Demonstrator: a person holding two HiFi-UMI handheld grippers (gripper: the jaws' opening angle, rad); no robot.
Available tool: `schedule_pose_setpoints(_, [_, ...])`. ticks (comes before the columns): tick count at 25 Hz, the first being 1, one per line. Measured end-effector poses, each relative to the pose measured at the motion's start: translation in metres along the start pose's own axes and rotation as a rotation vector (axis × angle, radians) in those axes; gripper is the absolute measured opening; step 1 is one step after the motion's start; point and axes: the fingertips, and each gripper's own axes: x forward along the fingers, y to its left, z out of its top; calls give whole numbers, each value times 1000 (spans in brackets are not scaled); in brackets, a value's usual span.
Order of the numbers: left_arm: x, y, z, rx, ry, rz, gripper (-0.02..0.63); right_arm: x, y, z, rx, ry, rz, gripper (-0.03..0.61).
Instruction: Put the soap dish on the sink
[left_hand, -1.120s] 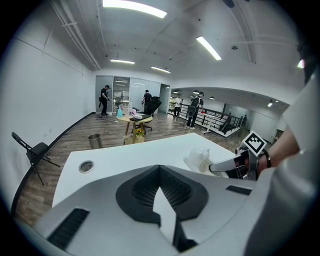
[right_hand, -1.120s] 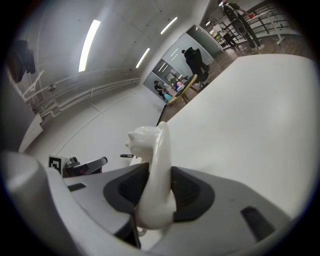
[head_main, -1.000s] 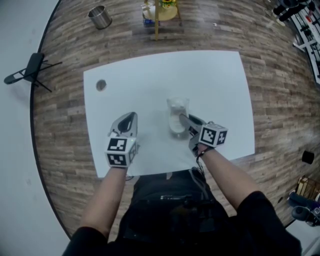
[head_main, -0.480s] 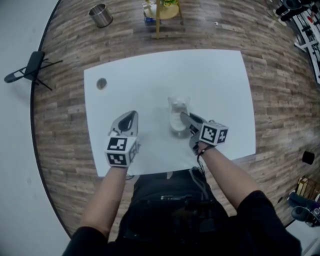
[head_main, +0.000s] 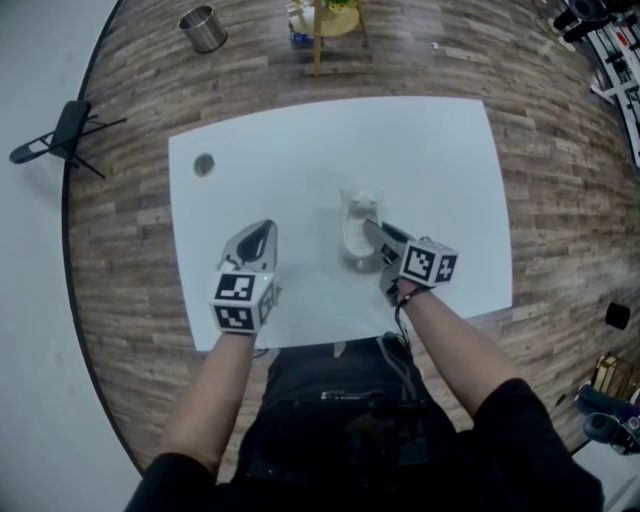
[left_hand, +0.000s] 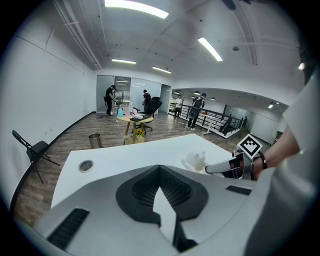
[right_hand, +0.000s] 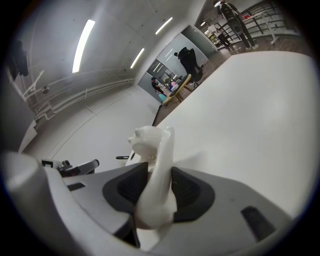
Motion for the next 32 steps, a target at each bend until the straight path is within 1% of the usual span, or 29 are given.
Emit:
schedule_pose_setpoints(23, [0,1,2,-3,6,14,-11,8,-9,9,28,28,-46,155])
schedule_pose_setpoints(32, [1,4,0,-4,7,19,-11,13,-14,12,8,35,-86,155])
